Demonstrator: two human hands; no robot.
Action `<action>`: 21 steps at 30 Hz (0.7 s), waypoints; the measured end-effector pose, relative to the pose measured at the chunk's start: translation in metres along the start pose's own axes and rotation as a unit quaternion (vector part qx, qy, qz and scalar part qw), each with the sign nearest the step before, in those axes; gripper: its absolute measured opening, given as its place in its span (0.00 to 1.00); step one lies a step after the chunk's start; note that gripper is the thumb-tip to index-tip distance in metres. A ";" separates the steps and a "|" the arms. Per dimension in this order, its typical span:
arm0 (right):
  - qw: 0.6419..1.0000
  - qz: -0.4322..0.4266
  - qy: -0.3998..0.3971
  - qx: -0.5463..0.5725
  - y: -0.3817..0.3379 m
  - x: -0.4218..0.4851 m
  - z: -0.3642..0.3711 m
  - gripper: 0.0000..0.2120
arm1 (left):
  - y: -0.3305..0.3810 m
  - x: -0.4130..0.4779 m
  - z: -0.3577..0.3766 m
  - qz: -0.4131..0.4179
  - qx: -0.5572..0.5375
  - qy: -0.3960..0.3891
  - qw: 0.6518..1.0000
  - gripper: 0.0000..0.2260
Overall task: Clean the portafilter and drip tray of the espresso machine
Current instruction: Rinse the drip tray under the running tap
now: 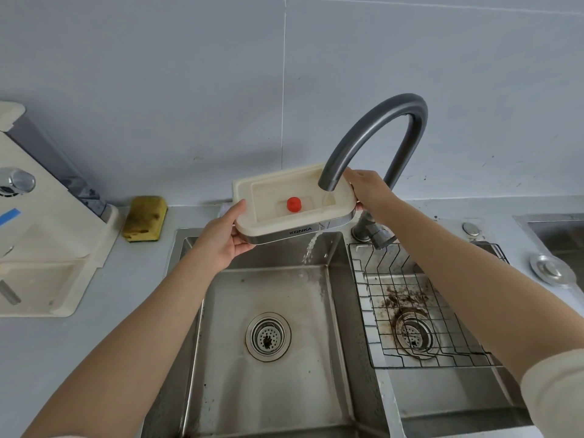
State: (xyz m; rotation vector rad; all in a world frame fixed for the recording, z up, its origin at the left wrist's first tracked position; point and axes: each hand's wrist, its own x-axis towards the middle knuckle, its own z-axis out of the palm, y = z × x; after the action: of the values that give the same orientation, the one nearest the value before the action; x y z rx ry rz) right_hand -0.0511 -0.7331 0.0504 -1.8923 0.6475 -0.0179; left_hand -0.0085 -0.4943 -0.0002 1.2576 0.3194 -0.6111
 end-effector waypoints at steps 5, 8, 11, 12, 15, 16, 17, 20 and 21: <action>1.000 -0.016 0.022 -0.001 0.001 -0.008 -0.013 0.20 | -0.004 0.001 0.009 -0.001 0.006 -0.024 1.000 0.11; 0.999 -0.024 0.041 -0.004 0.000 -0.012 -0.020 0.23 | -0.005 0.002 0.017 0.000 0.008 -0.034 0.999 0.10; 0.998 -0.035 0.052 -0.014 -0.002 -0.016 -0.028 0.26 | -0.008 0.003 0.025 -0.003 0.004 -0.039 0.999 0.11; 0.997 -0.041 0.055 -0.017 -0.002 -0.017 -0.031 0.26 | -0.009 0.003 0.027 -0.005 0.004 -0.041 0.999 0.10; 0.996 -0.058 0.063 -0.017 0.000 -0.024 -0.040 0.26 | -0.012 0.005 0.035 -0.007 0.001 -0.050 0.999 0.07; 0.996 -0.061 0.065 -0.015 0.001 -0.027 -0.042 0.25 | -0.013 0.005 0.037 -0.008 -0.001 -0.052 0.999 0.07; 0.996 -0.064 0.066 -0.012 0.003 -0.030 -0.044 0.25 | -0.014 0.006 0.039 -0.009 0.000 -0.055 0.998 0.06; 0.995 -0.072 0.067 -0.005 0.010 -0.038 -0.051 0.21 | -0.018 0.005 0.045 -0.015 0.015 -0.078 0.997 0.05; 0.995 -0.076 0.068 -0.006 0.013 -0.041 -0.054 0.20 | -0.019 0.005 0.046 -0.018 0.018 -0.090 0.996 0.05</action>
State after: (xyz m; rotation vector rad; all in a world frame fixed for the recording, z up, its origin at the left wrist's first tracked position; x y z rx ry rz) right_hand -0.1079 -0.7649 0.0730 -1.9595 0.5940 -0.2426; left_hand -0.0207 -0.5427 -0.0042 1.2229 0.1826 -0.7577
